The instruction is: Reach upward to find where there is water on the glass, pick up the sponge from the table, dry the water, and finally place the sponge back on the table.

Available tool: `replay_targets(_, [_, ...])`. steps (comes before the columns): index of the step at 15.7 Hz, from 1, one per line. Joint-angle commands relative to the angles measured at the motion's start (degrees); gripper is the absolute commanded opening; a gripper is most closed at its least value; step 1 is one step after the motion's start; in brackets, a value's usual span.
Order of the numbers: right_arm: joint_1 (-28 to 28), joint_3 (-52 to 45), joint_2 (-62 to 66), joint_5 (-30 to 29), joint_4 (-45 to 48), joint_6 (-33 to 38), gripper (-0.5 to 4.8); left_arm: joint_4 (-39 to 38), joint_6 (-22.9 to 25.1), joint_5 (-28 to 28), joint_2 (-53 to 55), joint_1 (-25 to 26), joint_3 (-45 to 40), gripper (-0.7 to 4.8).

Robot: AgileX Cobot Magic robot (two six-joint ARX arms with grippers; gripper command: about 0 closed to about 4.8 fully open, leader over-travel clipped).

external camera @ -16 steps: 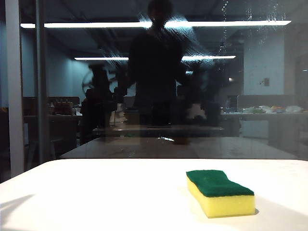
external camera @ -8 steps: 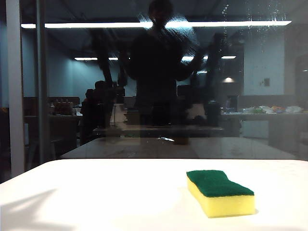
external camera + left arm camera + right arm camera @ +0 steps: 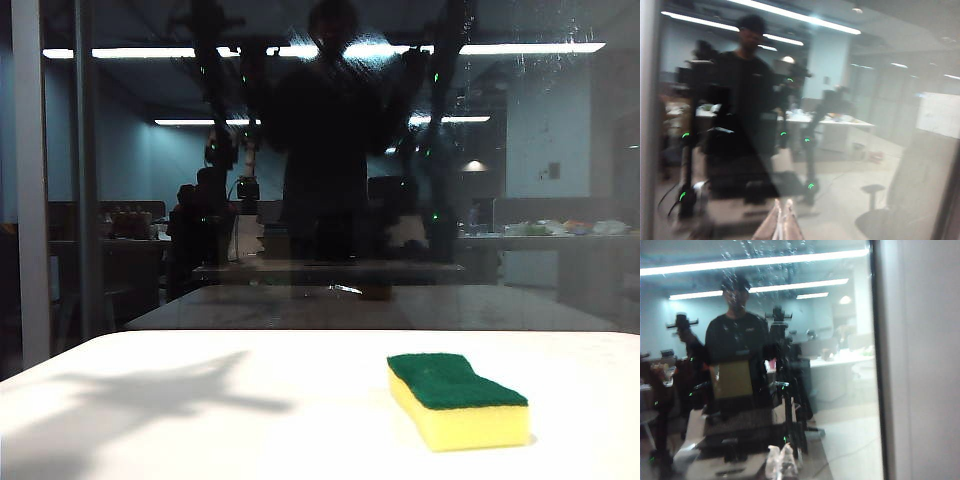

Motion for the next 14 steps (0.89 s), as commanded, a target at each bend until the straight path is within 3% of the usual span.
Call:
replay_targets(1, [0.0,24.0,15.8,-0.1,-10.3,0.1,-0.05,-4.6,0.2,1.4,9.4,0.0,14.1,-0.04])
replay_targets(4, [0.0,49.9,32.7,-3.1,-21.4,1.2,-0.05,-4.5,0.3,2.6,16.0,0.0,22.3,-0.04])
replay_targets(6, [0.0,61.7,41.2,-4.7,-26.6,2.3,-0.06,-4.7,0.3,4.8,20.2,0.0,26.9,-0.04])
replay_targets(14, [0.0,64.6,47.9,-5.9,-27.6,2.7,-0.06,-4.7,2.5,6.9,25.8,0.0,28.8,-0.04])
